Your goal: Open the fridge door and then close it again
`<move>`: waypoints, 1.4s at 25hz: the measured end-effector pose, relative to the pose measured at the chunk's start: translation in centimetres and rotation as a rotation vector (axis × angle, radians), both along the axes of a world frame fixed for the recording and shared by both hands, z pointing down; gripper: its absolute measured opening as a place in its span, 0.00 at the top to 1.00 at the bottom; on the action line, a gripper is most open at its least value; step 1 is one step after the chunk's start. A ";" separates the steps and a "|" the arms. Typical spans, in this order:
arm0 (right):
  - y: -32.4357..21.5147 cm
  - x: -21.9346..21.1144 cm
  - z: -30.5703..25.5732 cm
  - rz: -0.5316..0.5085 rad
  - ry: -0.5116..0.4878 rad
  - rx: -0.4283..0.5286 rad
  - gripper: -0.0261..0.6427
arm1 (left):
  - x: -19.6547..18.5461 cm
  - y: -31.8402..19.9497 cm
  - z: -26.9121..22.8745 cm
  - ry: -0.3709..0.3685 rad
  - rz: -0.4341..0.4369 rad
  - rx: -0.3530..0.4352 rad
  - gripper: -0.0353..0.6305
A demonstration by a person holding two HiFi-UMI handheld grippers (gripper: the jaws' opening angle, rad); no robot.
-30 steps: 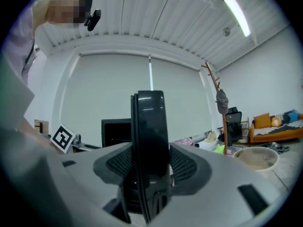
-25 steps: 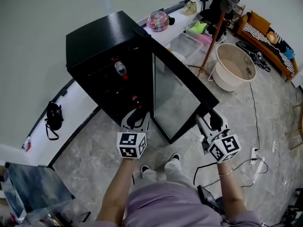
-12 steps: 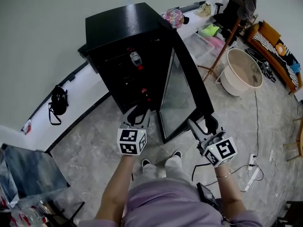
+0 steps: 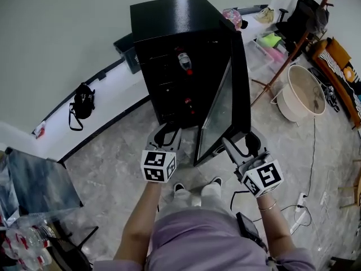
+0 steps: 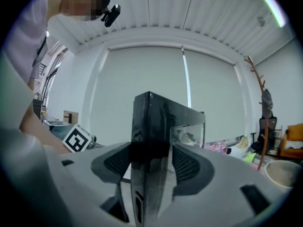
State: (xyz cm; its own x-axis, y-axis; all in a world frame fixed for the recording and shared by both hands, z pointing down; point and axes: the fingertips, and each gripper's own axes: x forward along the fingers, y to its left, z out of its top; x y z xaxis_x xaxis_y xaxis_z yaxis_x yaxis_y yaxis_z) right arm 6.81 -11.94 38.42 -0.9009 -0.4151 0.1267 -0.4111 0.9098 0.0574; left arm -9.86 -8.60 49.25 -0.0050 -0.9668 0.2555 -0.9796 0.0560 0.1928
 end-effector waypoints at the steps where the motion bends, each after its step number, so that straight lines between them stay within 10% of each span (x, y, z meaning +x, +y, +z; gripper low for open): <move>1: 0.2 -0.6 0.0 -0.001 0.005 0.003 0.55 | -0.3 0.3 0.0 0.002 -0.005 0.001 0.71; 35: 1.6 -17.3 0.5 -0.187 0.004 -0.022 0.64 | -0.8 0.3 0.1 0.015 0.160 0.038 0.74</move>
